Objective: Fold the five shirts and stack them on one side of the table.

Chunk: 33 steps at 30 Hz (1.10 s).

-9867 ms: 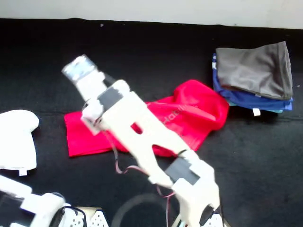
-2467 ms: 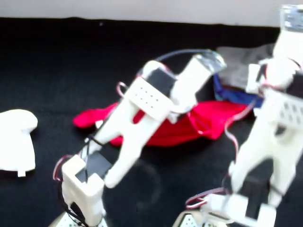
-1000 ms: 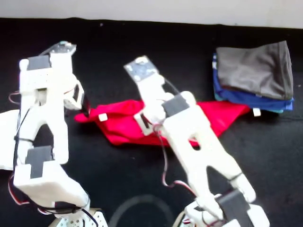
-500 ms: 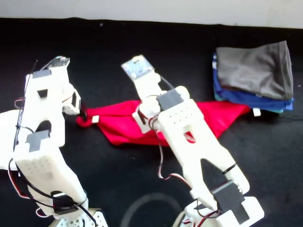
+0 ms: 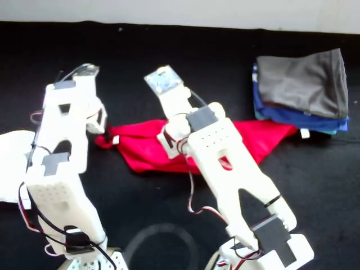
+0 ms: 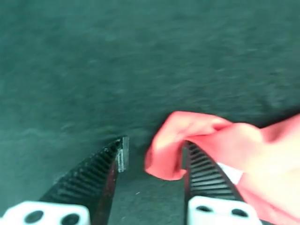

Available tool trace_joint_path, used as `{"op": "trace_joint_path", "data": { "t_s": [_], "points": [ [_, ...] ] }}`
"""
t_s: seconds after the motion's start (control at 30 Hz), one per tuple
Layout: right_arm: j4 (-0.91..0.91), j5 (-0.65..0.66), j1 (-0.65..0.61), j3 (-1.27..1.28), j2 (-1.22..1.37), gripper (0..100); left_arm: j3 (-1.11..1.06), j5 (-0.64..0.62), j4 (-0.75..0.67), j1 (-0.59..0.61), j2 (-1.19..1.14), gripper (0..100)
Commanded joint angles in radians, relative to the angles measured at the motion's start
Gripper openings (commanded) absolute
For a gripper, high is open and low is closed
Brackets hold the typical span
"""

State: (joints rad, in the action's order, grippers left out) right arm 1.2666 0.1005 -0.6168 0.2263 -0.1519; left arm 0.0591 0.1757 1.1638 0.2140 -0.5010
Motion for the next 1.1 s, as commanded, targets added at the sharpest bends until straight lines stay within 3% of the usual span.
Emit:
{"op": "trace_joint_path", "data": {
  "t_s": [0.0, 0.23, 0.53, 0.7, 0.9, 1.07],
  "points": [
    [-0.002, -0.002, -0.007, -0.047, 0.002, 23.8, 0.028, 0.000, -0.017, -0.056, -0.001, 0],
    [-0.004, -0.003, -0.007, -0.035, 0.002, 23.8, 0.036, 0.002, 0.005, -0.030, 0.012, 1],
    [-0.176, -0.094, -0.010, 0.033, 0.001, 23.8, 0.205, 0.002, 0.338, 0.139, 0.156, 1],
    [-0.220, -0.091, -0.064, 0.051, 0.015, 23.8, 0.234, 0.003, 0.425, 0.208, 0.246, 1],
    [-0.220, -0.031, -0.104, 0.061, 0.188, 23.8, 0.248, 0.003, 0.476, 0.213, 0.317, 1],
    [-0.225, -0.028, -0.047, -0.016, 0.348, 23.8, 0.280, 0.003, 0.511, 0.245, 0.433, 1]
  ]
}}
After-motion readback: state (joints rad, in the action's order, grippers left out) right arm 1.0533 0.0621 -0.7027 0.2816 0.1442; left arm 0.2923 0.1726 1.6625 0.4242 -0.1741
